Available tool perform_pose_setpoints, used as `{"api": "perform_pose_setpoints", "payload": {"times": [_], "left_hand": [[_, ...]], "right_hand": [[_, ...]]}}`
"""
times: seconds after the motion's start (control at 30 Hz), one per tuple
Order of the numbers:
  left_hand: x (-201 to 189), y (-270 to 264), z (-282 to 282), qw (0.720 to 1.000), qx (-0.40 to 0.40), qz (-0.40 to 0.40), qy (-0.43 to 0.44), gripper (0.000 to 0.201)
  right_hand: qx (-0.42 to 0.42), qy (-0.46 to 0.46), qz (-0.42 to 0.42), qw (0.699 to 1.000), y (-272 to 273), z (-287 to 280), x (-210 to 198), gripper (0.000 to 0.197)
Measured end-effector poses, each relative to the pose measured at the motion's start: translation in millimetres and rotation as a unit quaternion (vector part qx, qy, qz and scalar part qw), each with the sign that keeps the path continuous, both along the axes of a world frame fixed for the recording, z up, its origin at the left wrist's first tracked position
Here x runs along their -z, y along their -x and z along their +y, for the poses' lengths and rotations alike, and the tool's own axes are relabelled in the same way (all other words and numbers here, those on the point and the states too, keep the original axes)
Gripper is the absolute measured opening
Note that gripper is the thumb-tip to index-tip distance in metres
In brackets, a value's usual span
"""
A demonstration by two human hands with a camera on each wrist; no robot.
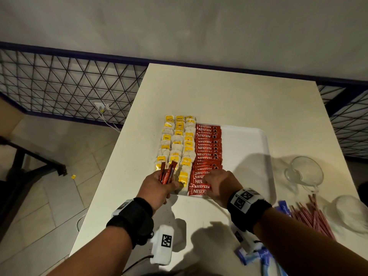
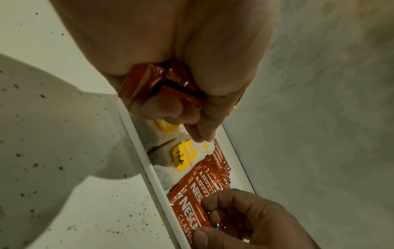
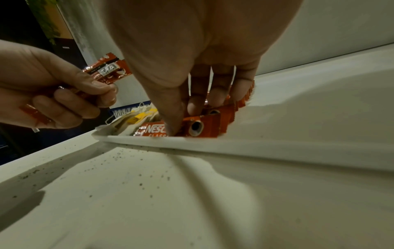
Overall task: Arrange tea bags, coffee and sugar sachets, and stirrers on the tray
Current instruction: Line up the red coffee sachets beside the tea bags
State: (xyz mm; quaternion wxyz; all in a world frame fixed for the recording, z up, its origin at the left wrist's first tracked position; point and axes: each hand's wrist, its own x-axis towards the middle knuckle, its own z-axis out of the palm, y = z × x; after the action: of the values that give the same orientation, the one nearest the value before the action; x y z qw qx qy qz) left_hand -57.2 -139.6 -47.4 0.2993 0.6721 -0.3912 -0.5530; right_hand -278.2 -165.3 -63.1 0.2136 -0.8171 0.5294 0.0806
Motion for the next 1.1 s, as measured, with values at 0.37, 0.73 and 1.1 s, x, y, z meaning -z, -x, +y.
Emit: {"api": "perform_pose_setpoints", "payload": {"times": [0.37,0.73,1.1], "left_hand": [[-3.1,0.8,-1.1,1.000,0.010,-0.006,-0.002,0.014],[-5.7,1.5,-0.9,0.999,0.032,-0.005,0.003,0.016],[-16.1,-1.7,-1.3,0.952,-0.008,0.280,-0.126,0.004]], "right_hand": [[0.023,0.043,-0.007,0.999,-5.3,1.5,5.4,0.031],[0.023,0.045,-0.021,0.998,-6.4,1.7,3.2,0.032],[0.048,0.020,-0.045,0.998,-6.8,-5.0,-15.6,0.043]]}}
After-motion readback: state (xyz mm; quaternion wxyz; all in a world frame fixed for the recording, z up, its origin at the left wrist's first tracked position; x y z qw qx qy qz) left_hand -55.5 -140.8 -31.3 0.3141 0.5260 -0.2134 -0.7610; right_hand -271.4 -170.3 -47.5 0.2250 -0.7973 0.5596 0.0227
